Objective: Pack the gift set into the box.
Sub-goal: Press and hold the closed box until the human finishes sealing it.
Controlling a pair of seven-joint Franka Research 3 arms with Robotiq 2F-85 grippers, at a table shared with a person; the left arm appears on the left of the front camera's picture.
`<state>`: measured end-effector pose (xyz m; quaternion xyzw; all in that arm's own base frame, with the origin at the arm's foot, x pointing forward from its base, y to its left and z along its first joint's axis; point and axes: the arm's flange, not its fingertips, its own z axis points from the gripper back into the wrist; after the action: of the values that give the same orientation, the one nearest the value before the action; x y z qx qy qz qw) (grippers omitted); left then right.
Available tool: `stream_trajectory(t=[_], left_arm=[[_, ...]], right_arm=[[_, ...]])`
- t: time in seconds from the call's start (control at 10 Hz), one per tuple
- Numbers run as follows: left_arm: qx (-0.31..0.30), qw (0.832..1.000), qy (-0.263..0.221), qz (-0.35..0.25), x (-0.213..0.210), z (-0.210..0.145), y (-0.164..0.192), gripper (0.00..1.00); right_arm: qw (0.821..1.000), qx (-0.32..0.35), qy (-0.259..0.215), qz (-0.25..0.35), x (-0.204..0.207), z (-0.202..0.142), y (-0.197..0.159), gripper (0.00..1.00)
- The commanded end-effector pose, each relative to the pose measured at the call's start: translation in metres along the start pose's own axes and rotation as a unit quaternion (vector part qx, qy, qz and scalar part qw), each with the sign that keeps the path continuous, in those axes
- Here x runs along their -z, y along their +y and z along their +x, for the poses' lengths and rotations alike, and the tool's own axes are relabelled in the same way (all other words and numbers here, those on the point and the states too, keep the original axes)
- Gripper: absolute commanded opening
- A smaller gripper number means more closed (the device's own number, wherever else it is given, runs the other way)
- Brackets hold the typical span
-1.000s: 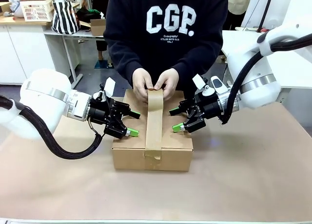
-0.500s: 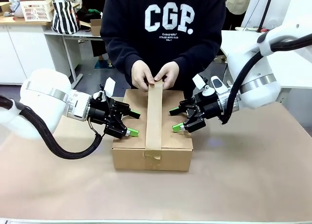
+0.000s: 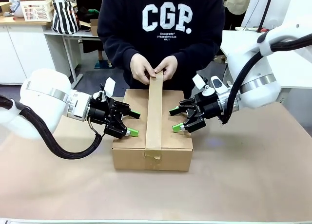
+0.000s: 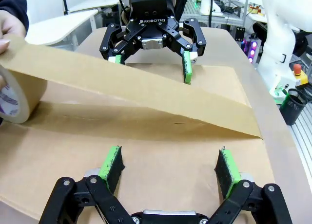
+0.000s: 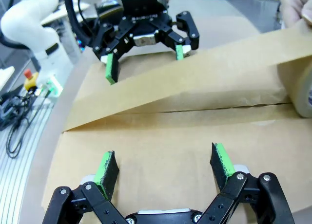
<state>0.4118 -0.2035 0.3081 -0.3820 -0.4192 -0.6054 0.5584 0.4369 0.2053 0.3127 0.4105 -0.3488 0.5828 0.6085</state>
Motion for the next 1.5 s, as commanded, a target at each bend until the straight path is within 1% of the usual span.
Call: stream_trajectory(t=[0.0, 1.4], left_arm=[[0.005, 1.000, -0.001, 0.002, 0.0009, -0.0023, -0.0016, 1.00], [0.005, 1.000, -0.001, 0.002, 0.0009, -0.0023, -0.0016, 1.00]], right_arm=[[1.000, 0.002, 0.002, -0.001, 0.0004, -0.0023, 0.0003, 1.00], [1.000, 0.002, 0.002, -0.001, 0.0004, -0.0023, 0.0003, 1.00]])
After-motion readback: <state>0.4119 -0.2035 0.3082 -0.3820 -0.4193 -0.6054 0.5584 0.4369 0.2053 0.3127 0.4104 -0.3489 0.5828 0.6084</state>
